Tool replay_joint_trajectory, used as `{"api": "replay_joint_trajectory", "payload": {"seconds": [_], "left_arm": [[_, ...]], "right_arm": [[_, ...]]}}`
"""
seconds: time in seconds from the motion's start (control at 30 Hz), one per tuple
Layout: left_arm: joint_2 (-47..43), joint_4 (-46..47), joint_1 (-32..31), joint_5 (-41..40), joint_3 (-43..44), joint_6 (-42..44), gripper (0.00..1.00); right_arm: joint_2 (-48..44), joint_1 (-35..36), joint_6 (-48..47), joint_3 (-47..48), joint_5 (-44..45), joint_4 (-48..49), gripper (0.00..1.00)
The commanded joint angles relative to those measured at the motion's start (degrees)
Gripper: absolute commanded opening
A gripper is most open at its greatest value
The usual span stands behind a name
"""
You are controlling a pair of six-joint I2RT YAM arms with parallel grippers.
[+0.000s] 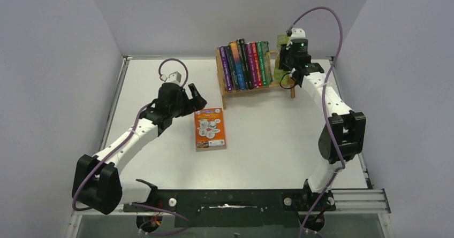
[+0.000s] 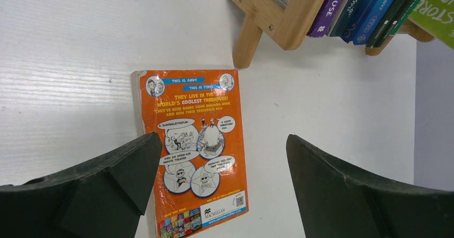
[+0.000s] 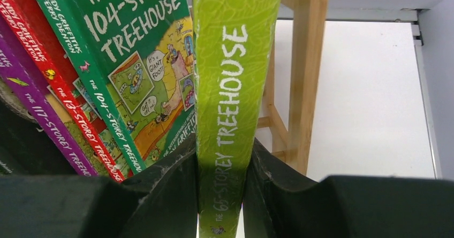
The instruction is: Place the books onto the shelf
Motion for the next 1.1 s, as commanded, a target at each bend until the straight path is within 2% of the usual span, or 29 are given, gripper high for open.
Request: {"api": "replay_joint_trajectory", "payload": {"seconds": [0.0, 0.5, 0.97, 1.03, 1.07], "left_arm": [[-0.6, 2.8, 0.2, 1.1, 1.0, 1.5, 0.88], [-1.5, 2.6, 0.5, 1.2, -1.3, 0.7, 0.88], [-1.9, 6.5, 0.7, 3.4, -5.1, -2.2, 0.87], [-1.6, 6.4, 0.8, 3.3, -4.7, -1.9, 0.87], [-1.5, 6.4, 0.8, 3.2, -4.6, -1.8, 0.87]], "right_arm": [[0.0, -0.1, -1.4, 4.5, -1.0, 8.8, 0.00], [10.8, 0.6, -3.1, 9.2, 0.5, 8.8, 0.00], [16.4, 3.9, -2.0, 13.1, -2.7, 8.9, 0.00], [17.2, 4.0, -1.2, 14.0, -3.8, 8.3, 0.03], [17.4, 4.0, -0.4, 14.3, -4.7, 8.2, 0.09]]}}
